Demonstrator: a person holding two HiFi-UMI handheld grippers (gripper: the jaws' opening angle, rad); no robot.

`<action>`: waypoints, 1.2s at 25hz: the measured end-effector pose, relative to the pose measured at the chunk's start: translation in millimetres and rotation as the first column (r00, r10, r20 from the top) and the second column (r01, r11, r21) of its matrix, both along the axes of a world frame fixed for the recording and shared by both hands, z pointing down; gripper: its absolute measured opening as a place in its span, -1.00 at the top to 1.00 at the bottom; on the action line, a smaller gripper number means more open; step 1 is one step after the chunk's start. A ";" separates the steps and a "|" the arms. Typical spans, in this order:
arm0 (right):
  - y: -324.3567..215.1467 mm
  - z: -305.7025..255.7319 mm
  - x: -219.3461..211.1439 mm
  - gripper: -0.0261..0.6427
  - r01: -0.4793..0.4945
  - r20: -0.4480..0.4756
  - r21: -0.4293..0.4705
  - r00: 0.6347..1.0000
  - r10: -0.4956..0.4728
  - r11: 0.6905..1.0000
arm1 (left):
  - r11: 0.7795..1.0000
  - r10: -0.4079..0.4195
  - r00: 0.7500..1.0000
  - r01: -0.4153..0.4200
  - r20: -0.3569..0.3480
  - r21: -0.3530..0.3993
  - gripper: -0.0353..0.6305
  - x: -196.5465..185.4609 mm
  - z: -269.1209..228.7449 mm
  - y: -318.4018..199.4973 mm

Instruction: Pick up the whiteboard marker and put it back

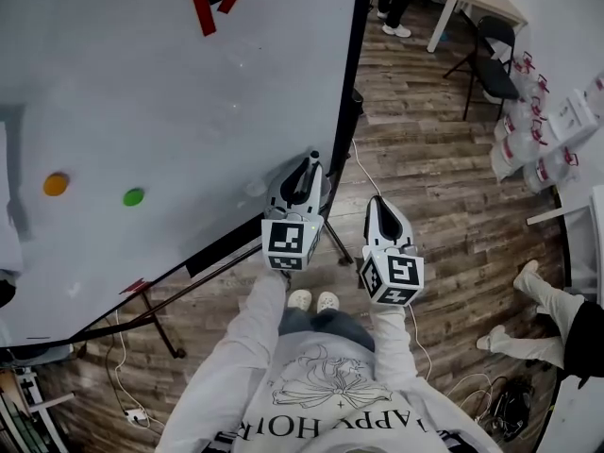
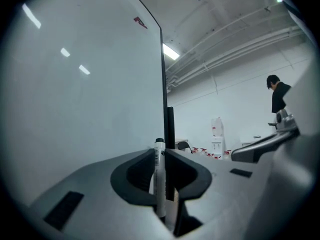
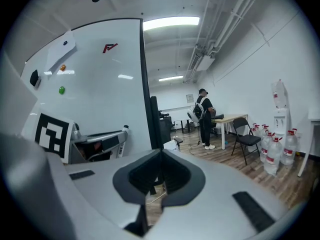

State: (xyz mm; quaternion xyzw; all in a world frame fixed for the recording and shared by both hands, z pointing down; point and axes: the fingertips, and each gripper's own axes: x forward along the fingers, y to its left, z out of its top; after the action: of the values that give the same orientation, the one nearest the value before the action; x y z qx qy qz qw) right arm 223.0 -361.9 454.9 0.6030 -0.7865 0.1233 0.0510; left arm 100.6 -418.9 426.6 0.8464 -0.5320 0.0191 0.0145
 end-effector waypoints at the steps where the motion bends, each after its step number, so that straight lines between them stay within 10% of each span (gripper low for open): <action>1: -0.6 0.9 0.0 0.89 0.000 -0.001 -0.003 1.000 0.000 1.000 | 1.000 -0.004 1.000 0.004 0.000 0.000 0.71 0.0 4.1 -0.4; 30: 1.2 20.0 1.8 0.90 -0.016 -0.016 -0.049 1.000 0.015 0.999 | 0.997 0.042 0.996 -0.037 -0.073 0.067 0.71 15.5 17.6 -13.0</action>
State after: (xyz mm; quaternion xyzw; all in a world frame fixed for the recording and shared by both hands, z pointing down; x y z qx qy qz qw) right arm 224.9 -360.7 474.9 0.6087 -0.7780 0.1383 0.0711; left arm 116.0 -431.9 444.1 0.8569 -0.5146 -0.0299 0.0061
